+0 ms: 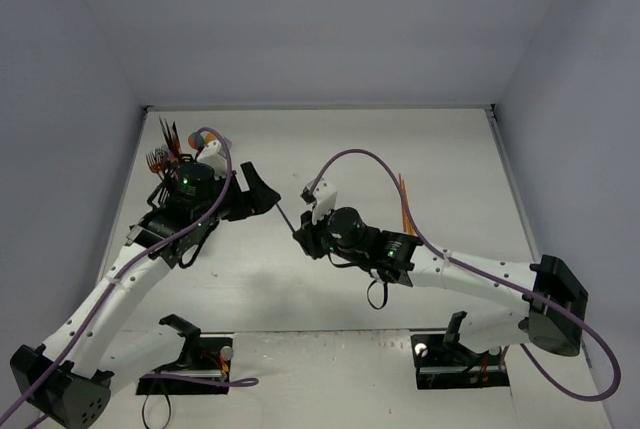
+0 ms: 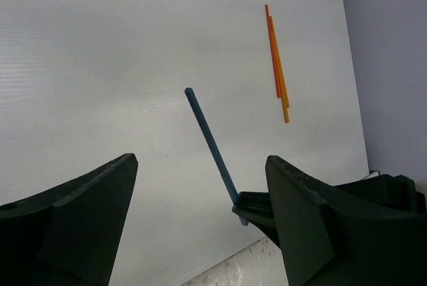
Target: Sort the eating utensils into containers
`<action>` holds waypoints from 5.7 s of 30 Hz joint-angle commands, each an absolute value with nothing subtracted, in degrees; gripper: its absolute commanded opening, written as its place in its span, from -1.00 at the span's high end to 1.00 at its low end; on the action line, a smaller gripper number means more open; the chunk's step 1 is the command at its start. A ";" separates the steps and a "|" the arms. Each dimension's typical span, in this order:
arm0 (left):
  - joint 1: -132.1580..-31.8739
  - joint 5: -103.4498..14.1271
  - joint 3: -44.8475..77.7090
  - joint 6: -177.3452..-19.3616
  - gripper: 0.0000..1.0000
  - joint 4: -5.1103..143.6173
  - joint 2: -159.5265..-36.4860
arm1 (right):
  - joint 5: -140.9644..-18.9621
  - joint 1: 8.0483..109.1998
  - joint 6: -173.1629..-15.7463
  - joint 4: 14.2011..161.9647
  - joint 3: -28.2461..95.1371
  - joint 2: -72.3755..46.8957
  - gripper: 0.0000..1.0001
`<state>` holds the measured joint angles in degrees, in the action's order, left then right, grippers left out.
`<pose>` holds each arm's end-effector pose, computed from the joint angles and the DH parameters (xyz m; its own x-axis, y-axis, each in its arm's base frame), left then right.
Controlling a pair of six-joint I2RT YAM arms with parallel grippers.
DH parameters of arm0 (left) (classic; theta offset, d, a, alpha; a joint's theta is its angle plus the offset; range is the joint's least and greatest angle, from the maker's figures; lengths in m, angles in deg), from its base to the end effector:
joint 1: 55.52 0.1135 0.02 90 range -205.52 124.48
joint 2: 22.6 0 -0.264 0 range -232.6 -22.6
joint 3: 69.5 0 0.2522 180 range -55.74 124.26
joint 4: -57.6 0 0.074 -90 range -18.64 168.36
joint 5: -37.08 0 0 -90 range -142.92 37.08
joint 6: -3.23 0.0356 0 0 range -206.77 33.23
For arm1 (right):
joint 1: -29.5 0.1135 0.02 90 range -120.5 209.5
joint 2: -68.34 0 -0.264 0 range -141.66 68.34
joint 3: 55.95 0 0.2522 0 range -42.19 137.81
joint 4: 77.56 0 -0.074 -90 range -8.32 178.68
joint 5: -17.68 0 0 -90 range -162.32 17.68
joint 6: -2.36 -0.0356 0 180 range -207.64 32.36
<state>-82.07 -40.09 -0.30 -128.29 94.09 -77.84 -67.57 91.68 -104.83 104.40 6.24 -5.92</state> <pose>0.1885 -0.1030 0.3496 -0.6672 -0.3892 -0.6352 0.2365 0.6979 -0.6760 0.1439 0.2664 0.2956 -0.3275 0.0104 -0.9448 -0.7815 0.5591 0.2771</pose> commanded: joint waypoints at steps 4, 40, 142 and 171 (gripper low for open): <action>-86.39 -44.00 1.41 -131.44 -0.35 85.86 -80.50 | -69.27 92.71 -102.67 111.46 6.39 -2.30 1.00; -63.35 -70.76 4.17 -100.36 1.00 77.84 -83.61 | -56.58 80.60 -106.51 96.90 -1.48 9.20 -0.68; -77.69 -41.34 -4.23 -129.33 -0.41 85.68 -74.90 | -71.79 91.76 -104.07 106.62 14.94 -12.50 1.00; -78.20 -62.46 -0.72 -114.41 1.00 88.70 -76.31 | -63.93 90.26 -106.13 107.30 7.27 -5.94 -0.15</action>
